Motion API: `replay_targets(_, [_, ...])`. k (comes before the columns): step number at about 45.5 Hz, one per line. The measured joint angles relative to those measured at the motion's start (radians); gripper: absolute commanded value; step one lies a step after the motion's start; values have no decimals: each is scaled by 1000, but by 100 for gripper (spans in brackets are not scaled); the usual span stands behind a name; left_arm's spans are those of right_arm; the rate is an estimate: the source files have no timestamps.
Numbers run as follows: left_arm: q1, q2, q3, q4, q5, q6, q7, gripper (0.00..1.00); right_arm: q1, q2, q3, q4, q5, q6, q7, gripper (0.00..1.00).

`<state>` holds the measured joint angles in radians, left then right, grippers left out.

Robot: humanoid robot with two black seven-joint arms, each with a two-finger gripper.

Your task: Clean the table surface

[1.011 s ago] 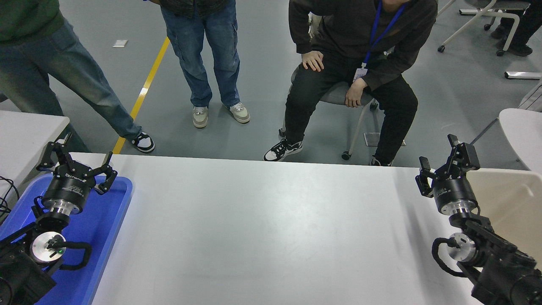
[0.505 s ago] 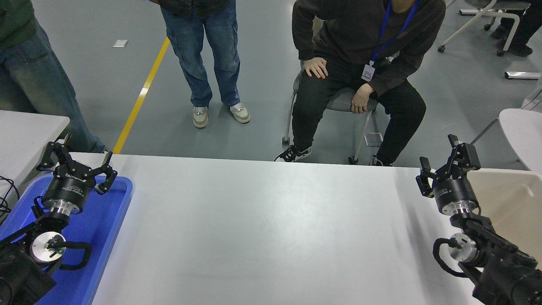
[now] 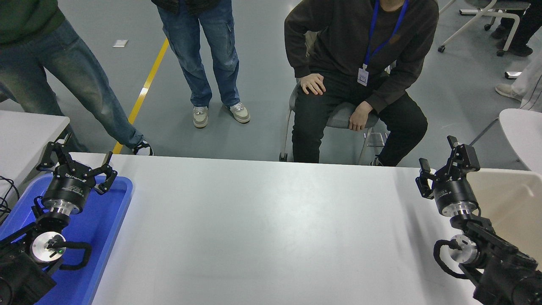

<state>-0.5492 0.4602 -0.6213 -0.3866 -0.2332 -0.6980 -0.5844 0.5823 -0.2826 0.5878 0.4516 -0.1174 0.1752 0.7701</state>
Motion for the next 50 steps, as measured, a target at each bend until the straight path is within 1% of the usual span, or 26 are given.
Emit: replay_targets(50, [0,0,0,0,0,0,0,100,-29,-15,-1,6,-13,61,-2,99])
